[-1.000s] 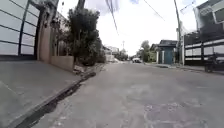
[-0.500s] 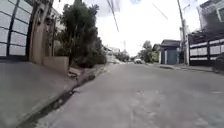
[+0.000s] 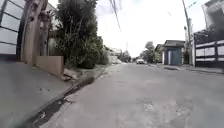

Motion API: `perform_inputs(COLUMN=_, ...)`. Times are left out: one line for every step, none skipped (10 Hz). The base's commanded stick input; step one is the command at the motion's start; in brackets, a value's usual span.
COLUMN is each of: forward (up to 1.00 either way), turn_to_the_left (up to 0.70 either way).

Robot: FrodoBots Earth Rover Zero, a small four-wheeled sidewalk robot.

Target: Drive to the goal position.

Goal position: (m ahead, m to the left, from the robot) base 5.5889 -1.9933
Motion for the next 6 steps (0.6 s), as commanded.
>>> perform_inputs(forward=1.0, turn_to_the_left=-0.12)
perform_inputs(forward=1.0, turn_to_the_left=-0.23)
perform_inputs(forward=1.0, turn_to_the_left=-0.34)
perform_inputs(forward=1.0, turn_to_the_left=-0.4)
perform_inputs(forward=1.0, turn_to_the_left=-0.4)
perform_inputs(forward=1.0, turn_to_the_left=-0.08)
